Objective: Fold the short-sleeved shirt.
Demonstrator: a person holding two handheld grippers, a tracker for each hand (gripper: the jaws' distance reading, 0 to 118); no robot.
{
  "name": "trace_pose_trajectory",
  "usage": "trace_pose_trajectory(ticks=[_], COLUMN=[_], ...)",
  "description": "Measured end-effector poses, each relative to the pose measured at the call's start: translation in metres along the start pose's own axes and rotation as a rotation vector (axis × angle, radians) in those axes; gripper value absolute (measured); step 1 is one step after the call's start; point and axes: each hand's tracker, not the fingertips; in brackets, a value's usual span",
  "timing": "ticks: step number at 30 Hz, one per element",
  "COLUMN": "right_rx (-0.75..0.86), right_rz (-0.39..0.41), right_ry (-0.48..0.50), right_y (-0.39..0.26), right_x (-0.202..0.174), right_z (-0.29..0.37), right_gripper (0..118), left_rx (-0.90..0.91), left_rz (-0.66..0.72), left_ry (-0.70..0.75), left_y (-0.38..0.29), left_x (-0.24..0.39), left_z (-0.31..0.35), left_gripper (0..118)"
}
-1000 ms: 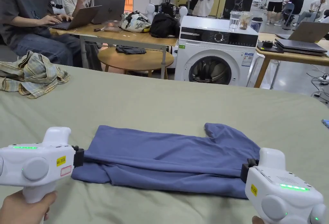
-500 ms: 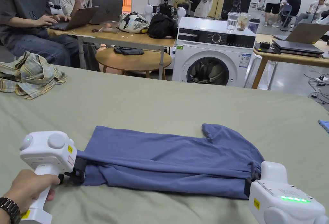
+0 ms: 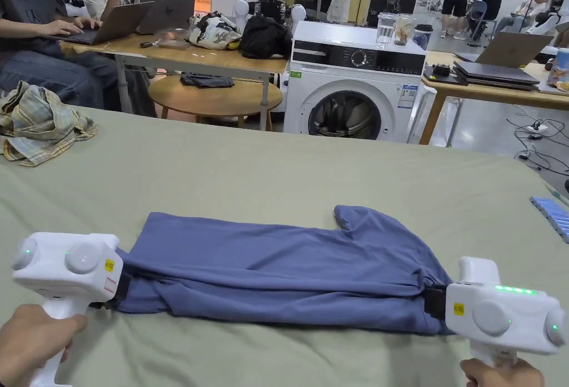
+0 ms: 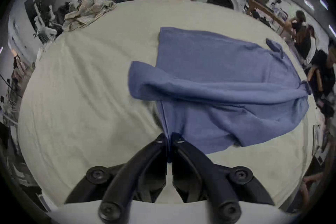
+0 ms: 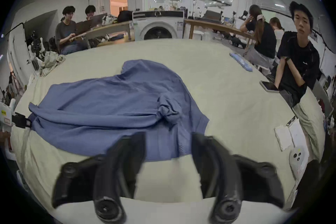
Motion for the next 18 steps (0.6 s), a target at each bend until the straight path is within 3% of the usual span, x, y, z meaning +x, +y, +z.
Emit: trace_pose_trajectory(ticks=[5, 7, 9, 10, 11, 12, 13, 18], right_rx=[-0.151, -0.245, -0.242, -0.182, -0.178, -0.195, -0.192, -0.134], right_rz=[0.047, 0.047, 0.009, 0.009, 0.010, -0.004, 0.009, 0.043], right_ry=[0.006, -0.007, 0.050, 0.052, 0.072, 0.146, 0.083, 0.056], right_y=[0.003, -0.005, -0.014, -0.015, -0.014, -0.014, -0.016, -0.013], right_x=[0.010, 0.013, 0.015, 0.014, 0.013, 0.010, 0.004, 0.002], right_z=[-0.043, -0.062, -0.069, -0.062, -0.062, -0.064, -0.052, -0.029], right_gripper=[60, 54, 29, 6, 3, 2, 2, 0], left_rx=[0.044, 0.047, 0.055, 0.051, 0.048, 0.056, 0.055, 0.102], left_rz=[0.031, 0.031, 0.020, 0.021, 0.020, 0.016, 0.014, 0.031], left_ry=[-0.027, -0.027, -0.027, -0.027, -0.028, -0.027, -0.024, -0.035], left_y=[-0.002, -0.005, -0.007, -0.008, -0.010, -0.012, -0.013, -0.016], left_x=[-0.013, -0.011, -0.010, -0.010, -0.007, -0.006, -0.006, -0.008], left_z=[0.010, 0.009, 0.007, 0.005, 0.003, 0.001, -0.001, 0.007], left_gripper=[0, 0, 0, 0, 0, 0, 0, 0])
